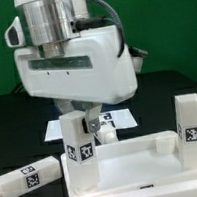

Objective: Assemble desk

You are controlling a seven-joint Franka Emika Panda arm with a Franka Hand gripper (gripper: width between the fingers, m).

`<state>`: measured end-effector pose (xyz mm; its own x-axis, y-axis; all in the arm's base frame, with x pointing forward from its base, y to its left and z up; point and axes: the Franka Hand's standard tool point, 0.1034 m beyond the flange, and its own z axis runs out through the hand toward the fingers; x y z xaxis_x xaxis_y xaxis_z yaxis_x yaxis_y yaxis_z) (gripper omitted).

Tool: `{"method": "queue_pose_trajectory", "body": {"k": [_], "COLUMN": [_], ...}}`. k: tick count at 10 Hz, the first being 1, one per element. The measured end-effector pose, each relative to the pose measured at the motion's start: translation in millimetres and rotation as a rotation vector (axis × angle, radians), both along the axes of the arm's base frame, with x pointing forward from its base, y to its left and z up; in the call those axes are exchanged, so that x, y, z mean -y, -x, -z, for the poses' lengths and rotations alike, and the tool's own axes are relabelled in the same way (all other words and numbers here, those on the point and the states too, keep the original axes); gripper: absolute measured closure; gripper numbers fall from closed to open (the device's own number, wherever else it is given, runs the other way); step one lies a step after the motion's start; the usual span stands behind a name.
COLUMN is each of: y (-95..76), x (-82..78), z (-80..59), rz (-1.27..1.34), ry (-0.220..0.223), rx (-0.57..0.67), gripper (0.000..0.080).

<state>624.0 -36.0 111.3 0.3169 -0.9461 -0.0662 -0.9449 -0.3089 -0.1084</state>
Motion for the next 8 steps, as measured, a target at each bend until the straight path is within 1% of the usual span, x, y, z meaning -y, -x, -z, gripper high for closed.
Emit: {"method": "queue_pose_trajectory", "body": {"k": [1, 2, 3, 5, 6, 7, 8], "y": [-1.8, -2.9, -3.0, -2.5, -0.6, -1.4, -1.5], "x": [-0.1, 0.7, -2.3, -2.0, 0.3, 6.3, 7.9], "z": [-0.3, -1.1, -1.0, -0.4, 0.7, -0.6, -1.4], "rz": [0.158, 0.252, 0.258, 0.197, 0.058, -0.148, -0.294], "ry": [-0.058, -0.084, -0.086, -0.079, -0.063, -0.043, -0.027], "rx": [0.003, 0.001, -0.001, 0.006, 0.013, 0.042, 0.060], "gripper": [0.0510, 0.0510, 0.0510, 0.0510, 0.0329, 0.0213, 0.0213]}}
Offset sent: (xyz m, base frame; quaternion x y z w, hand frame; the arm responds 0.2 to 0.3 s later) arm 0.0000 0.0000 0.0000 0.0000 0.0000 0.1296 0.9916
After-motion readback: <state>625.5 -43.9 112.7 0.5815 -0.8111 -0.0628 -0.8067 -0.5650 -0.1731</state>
